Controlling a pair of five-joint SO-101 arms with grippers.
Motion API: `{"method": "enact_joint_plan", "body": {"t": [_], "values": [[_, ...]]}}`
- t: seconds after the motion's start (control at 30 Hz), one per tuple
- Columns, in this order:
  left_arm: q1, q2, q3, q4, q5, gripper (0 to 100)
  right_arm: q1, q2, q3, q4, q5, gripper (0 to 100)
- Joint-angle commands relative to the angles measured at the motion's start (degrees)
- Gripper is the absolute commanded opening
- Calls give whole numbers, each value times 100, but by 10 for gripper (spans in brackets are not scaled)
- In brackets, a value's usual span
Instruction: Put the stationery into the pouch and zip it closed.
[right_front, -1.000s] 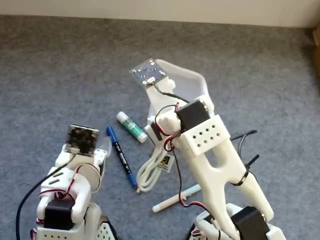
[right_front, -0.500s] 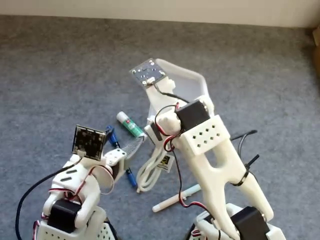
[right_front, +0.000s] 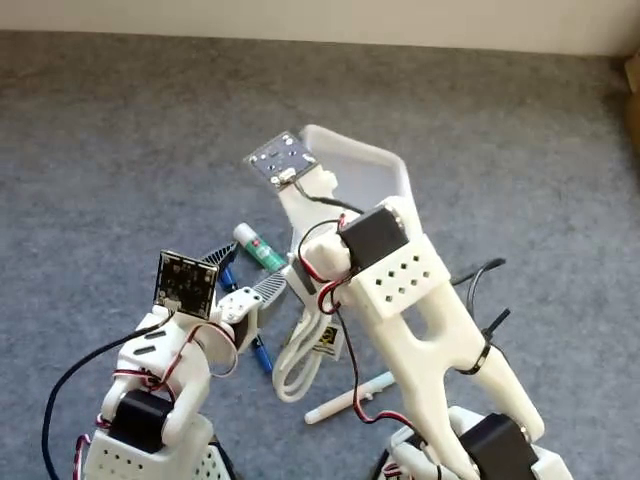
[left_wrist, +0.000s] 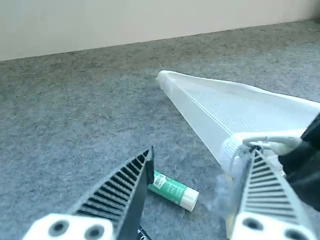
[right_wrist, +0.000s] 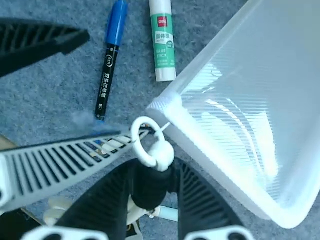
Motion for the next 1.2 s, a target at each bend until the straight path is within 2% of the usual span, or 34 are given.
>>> {"method": "enact_joint_plan", "body": {"t": [0.0,0.57,0.73,1.17], "values": [[119,-75,4,-141,-9,277,-233,-338,-365,198,79,5],[110,-75,382,-141,-484,271,-268,-338,-347,321,44,5],[110,-75,374,-141,-492,182,-259,-338,-338,321,70,5],[110,-75,312,-141,-492,60,-145,-338,-40,251,79,5]]}}
